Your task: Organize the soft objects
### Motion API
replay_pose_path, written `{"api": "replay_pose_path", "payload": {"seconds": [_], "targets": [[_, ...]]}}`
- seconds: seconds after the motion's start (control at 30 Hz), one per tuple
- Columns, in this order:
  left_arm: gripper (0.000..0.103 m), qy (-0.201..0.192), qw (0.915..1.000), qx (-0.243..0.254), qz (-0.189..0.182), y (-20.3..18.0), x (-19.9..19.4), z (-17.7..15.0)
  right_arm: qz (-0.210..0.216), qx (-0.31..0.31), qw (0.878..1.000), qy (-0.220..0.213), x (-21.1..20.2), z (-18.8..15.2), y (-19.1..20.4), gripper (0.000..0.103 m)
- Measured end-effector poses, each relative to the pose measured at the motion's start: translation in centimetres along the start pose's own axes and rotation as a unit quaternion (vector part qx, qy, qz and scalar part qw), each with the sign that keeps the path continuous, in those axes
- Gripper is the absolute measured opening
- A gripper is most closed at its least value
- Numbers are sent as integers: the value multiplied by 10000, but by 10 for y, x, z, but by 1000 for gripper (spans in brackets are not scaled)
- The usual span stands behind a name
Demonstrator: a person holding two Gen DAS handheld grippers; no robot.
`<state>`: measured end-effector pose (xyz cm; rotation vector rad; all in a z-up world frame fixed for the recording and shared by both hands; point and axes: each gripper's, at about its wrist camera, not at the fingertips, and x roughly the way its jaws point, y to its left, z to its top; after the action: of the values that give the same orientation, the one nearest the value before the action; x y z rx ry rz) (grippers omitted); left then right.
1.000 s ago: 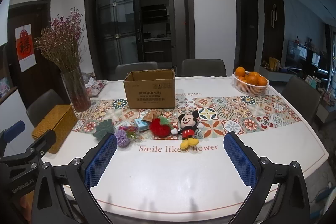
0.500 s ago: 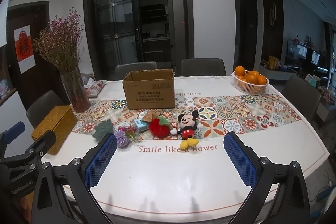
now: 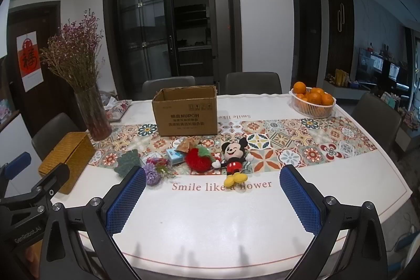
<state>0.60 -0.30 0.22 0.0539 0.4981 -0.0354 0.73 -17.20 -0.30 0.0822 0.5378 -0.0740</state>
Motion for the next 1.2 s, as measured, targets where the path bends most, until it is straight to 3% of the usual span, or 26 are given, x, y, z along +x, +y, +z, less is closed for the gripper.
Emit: {"api": "replay_pose_path", "payload": {"seconds": [0.6,1.2], "targets": [[103,252,9995,75,-163,7,38,-2,-89,50,9995,298,30,3,6,103],[101,888,9926,442,-700,14,161,-10,-332,263,9900,1345,151,4,18,103]]}}
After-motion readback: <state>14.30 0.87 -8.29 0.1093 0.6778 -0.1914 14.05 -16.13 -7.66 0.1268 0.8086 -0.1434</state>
